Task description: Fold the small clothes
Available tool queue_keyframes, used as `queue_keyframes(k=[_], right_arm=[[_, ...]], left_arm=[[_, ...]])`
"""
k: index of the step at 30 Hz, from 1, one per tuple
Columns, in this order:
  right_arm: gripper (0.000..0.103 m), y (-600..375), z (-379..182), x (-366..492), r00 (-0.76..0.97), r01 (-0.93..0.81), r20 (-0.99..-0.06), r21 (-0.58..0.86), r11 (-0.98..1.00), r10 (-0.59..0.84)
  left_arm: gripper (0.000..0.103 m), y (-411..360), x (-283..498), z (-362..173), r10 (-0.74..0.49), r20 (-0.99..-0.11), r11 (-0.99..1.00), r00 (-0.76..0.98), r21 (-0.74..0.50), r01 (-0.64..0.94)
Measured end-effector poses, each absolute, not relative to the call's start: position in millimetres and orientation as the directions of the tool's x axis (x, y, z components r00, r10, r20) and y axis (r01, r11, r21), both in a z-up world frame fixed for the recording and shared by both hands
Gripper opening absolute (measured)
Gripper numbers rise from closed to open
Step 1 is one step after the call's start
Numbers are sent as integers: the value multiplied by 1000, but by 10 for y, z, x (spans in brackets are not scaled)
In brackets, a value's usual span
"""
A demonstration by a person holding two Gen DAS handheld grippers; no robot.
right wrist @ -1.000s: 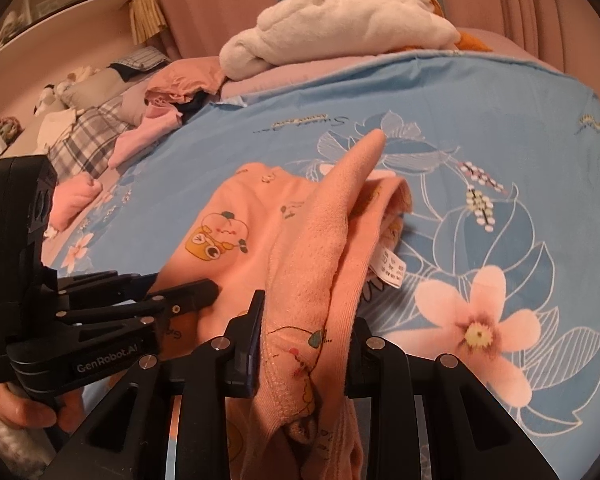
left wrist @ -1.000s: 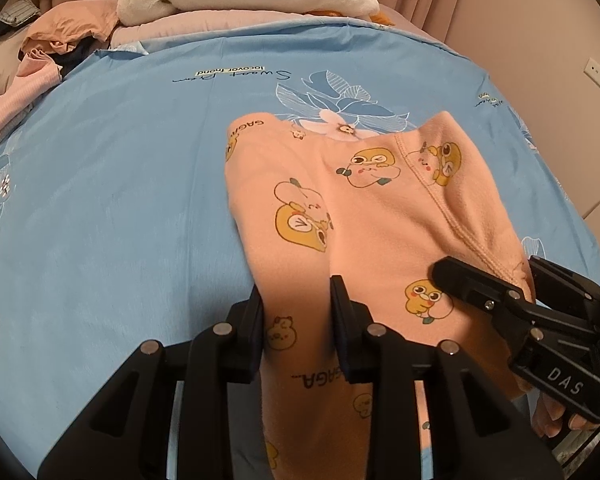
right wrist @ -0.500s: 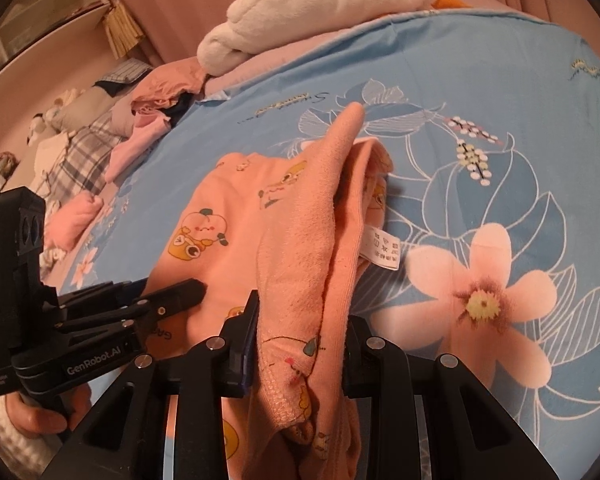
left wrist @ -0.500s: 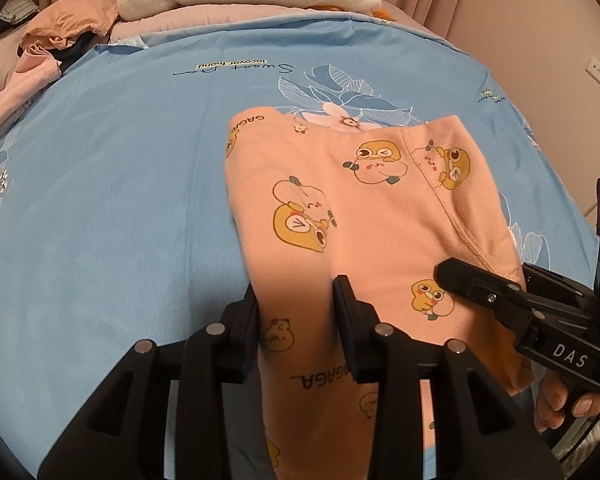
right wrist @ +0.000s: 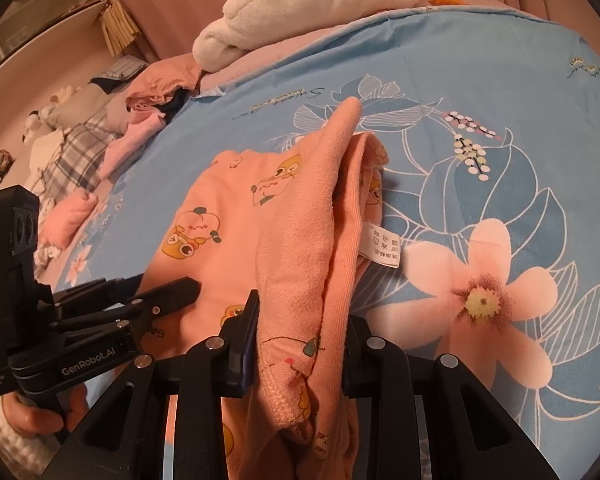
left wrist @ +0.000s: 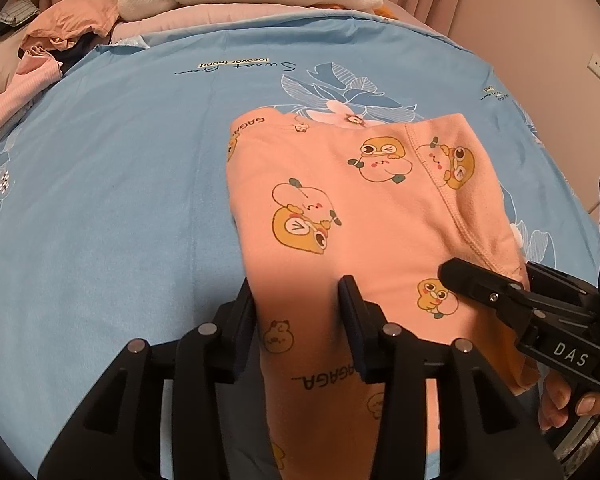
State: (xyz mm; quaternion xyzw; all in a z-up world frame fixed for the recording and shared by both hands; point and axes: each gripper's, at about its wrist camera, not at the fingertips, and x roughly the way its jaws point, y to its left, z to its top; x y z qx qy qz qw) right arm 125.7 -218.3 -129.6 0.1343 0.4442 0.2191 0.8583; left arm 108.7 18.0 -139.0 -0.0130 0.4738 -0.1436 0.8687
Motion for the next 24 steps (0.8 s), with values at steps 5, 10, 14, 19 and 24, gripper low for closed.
queue_keyframes(k=[5,10,14,19,24], right_arm=[[30,-2153,-1287,1256,513,-259,-711,406,876,481],[31,-2142,-1282,1258,513,-258,-712,405,877,480],[31,-2143,-1285,1268,511,-257,-713,405,878,479],[32,-2144,-1291,1271,512,-254,-717,401,880,474],[37,-2145,-1290,1271,517,-248,-724,385,889,457]], left_arm=[[45,183,1098,-1392,-257,-821,959,509,-154,236],[50,198,1104,-1401,-249,-823,962,511,-149,229],[52,201,1106,-1408,-242,-824,964,513,-143,225],[59,218,1122,-1420,-231,-826,967,515,-139,212],[62,226,1123,-1429,-224,-826,969,518,-133,207]])
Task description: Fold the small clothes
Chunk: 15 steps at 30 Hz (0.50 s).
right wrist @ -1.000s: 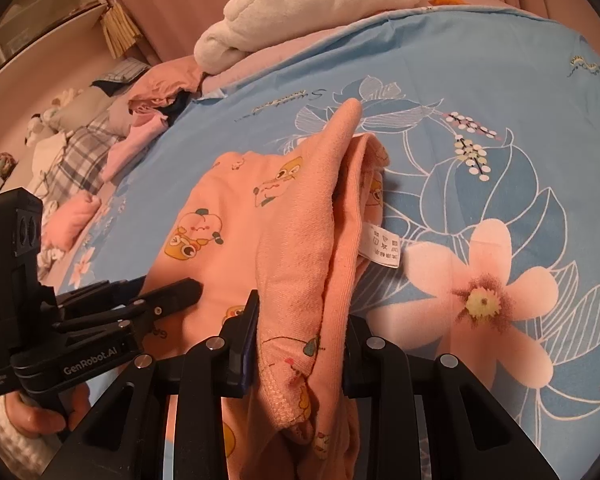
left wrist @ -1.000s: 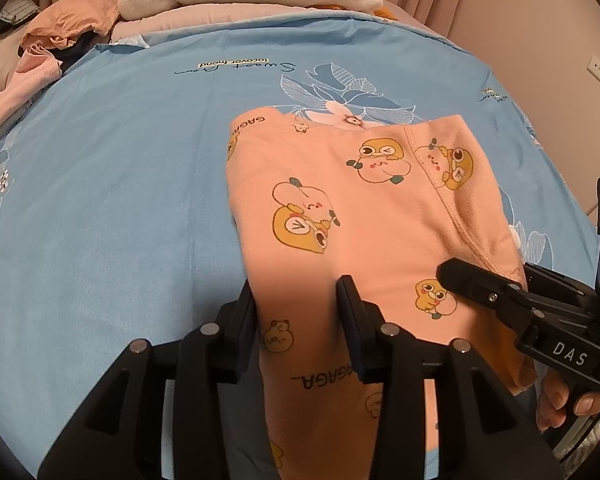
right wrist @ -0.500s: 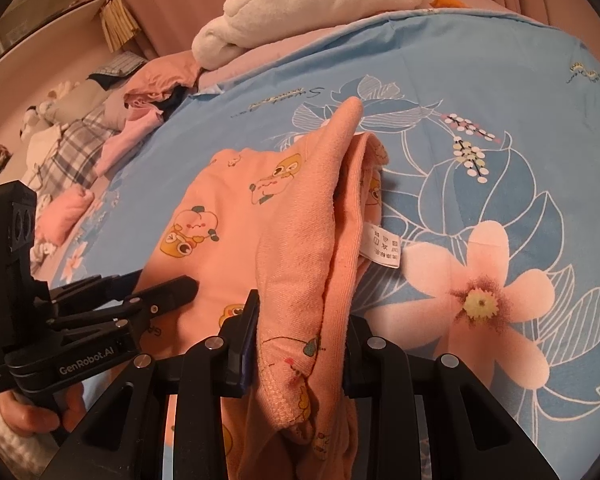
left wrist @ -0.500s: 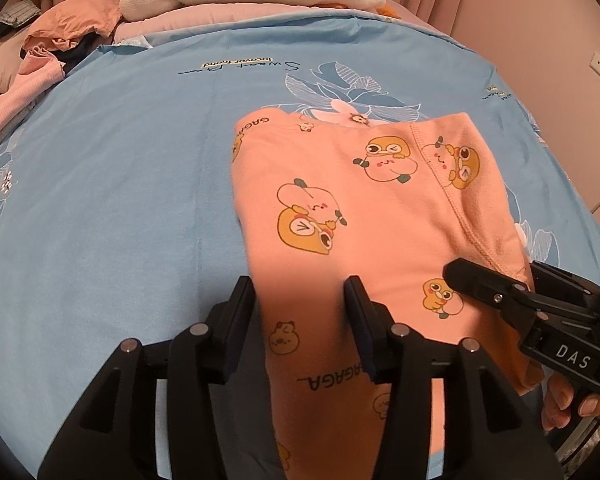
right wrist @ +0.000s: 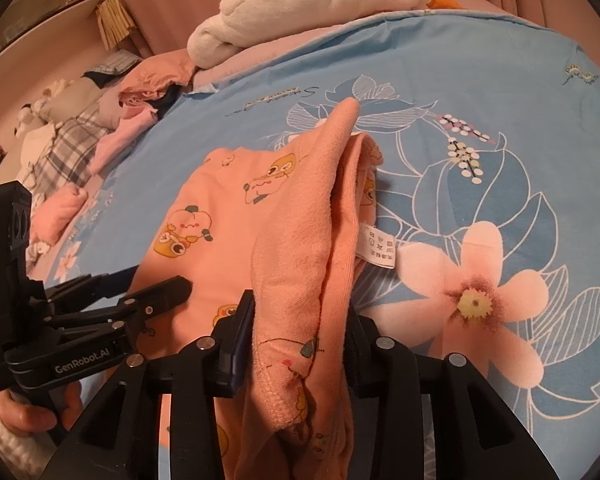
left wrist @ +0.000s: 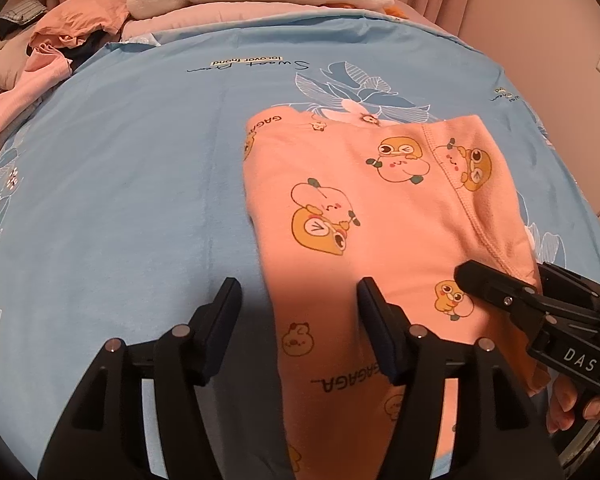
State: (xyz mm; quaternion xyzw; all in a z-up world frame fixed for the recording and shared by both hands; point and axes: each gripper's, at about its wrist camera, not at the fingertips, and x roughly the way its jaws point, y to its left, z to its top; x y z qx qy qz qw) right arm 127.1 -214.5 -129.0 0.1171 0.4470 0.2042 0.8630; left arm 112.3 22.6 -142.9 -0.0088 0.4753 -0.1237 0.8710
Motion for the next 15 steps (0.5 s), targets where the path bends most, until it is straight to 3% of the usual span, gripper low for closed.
queue_keyframes(k=[15], right_arm=[[44,-2148,-1286,1266,523,-241,-735,359,902,432]], left_arm=[[69,233,1129,-1438,-210,-828,973,519,-125,193]])
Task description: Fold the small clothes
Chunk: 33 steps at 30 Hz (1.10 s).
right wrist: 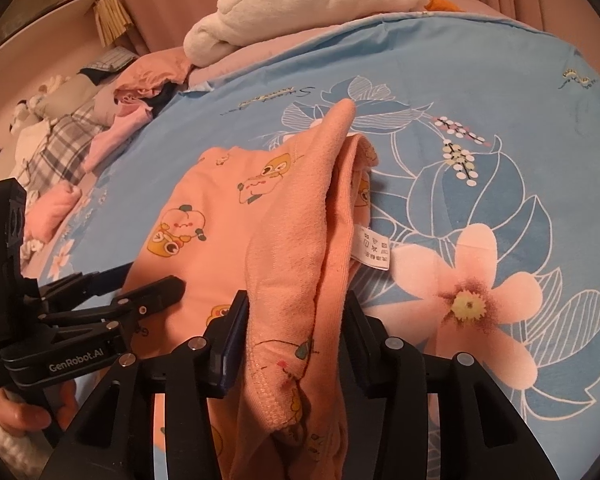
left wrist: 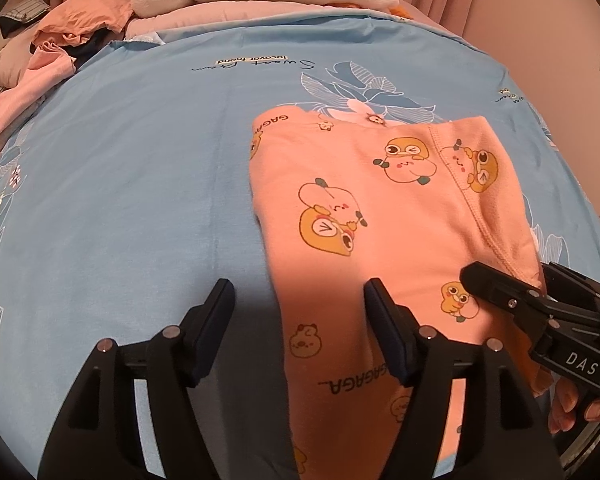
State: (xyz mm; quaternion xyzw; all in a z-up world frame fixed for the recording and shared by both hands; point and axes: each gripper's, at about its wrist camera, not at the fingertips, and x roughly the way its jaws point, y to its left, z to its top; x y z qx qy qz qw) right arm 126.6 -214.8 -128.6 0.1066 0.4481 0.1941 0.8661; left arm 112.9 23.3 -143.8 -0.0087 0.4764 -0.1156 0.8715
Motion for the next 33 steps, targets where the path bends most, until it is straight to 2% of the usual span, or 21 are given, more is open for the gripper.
queue_keyframes(k=[15,23,33], right_arm=[[49,-2147,-1286,1276,529,-233,-740,344,910,415],[56,-2170,-1282,1256,535,-216,-746,333,918,397],[60,-2193,-1278,1234,538,-201,-751,326,924,383]], left_arm=[[77,237,1119,-1441,-188,-832,979,522,-116,168],[82,247,1107,-1439,-172,-835,982,523,-103,158],[89,266,1074,-1436,-152,-838,986,524,-89,144]])
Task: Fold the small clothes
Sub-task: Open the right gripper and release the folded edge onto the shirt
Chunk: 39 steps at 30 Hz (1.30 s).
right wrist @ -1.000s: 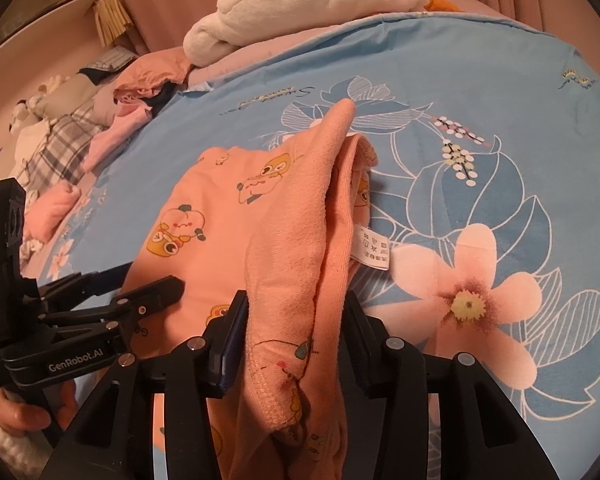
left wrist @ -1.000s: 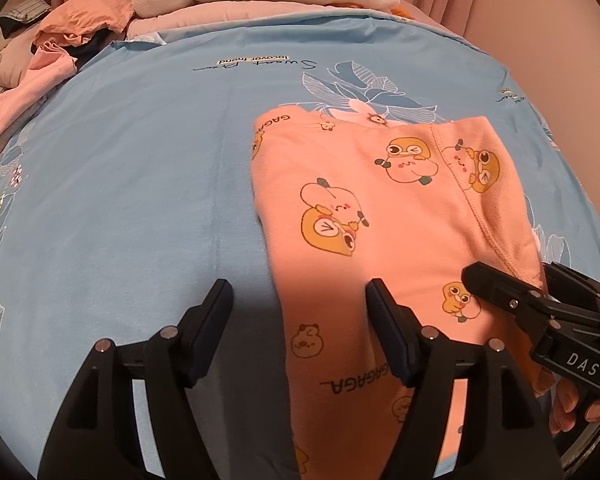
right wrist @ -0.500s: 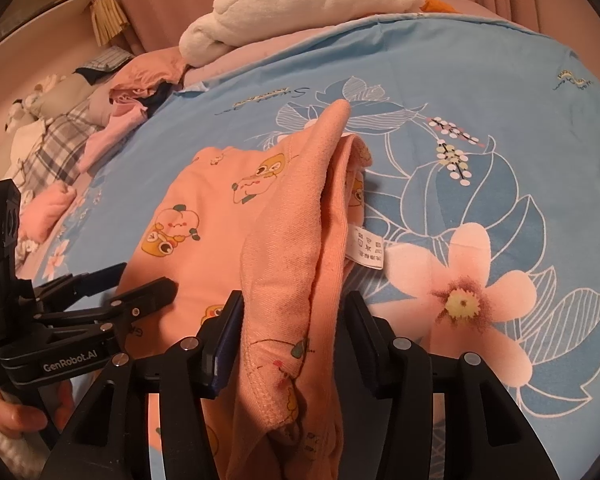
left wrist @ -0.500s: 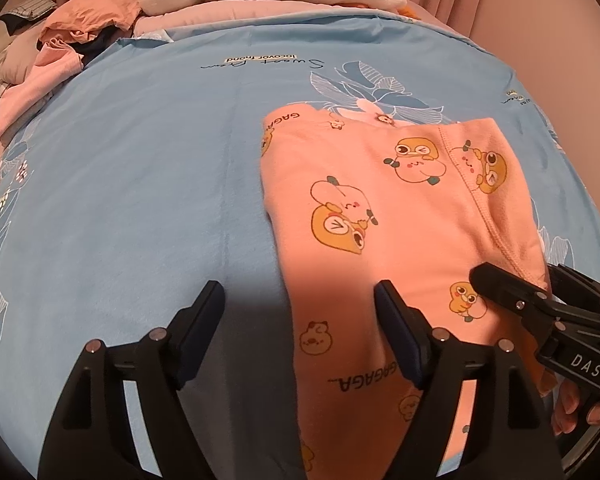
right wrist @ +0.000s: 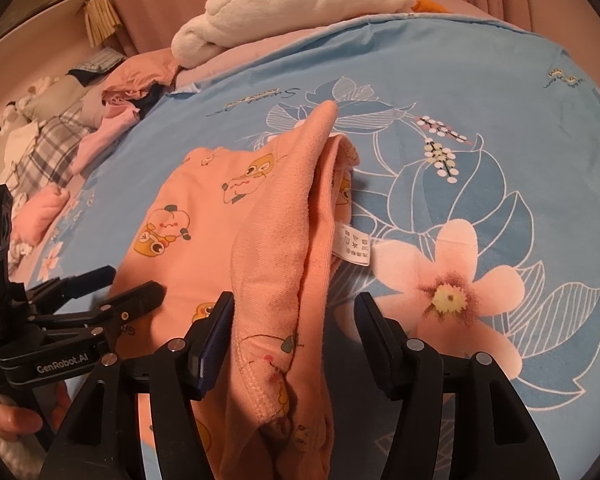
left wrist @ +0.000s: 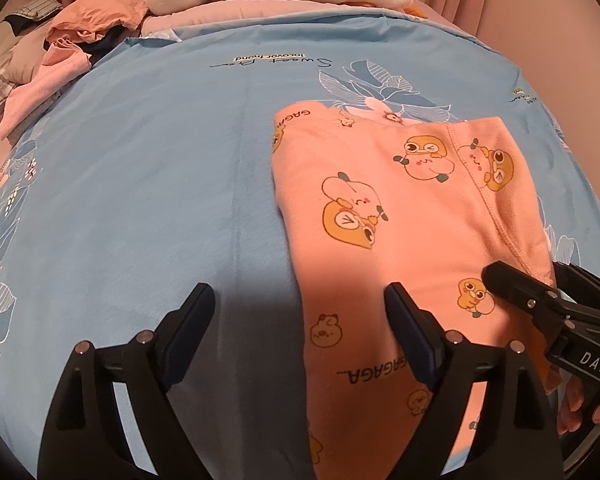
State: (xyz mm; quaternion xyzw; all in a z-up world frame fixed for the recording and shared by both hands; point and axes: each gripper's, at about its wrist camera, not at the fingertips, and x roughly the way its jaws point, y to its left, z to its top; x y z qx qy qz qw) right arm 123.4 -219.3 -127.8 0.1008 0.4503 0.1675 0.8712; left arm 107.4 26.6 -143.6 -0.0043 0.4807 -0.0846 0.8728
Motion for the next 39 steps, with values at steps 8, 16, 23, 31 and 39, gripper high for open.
queue_keyframes(k=[8,16,23,31,39], right_arm=[[63,-2206,-1285,1225,539,-191,-752,331,924,380],[65,-2221,-1288,1204,541,-177,-753,334,926,376],[69,-2226,-1277,1195,542,-169,-756,329,929,366],[70,-2233,-1269,1179,544,-158,-760,322,933,355],[71,-2236,-1269,1178,544,-159,-760,323,933,356]], left_arm=[[93,269,1076,-1436,-135,-842,988,523,-76,131],[96,280,1066,-1432,-119,-844,990,523,-64,122],[98,278,1056,-1423,-100,-846,992,523,-48,113],[100,279,1038,-1413,-84,-850,994,521,-35,103],[103,308,1033,-1411,-72,-855,995,514,-28,94]])
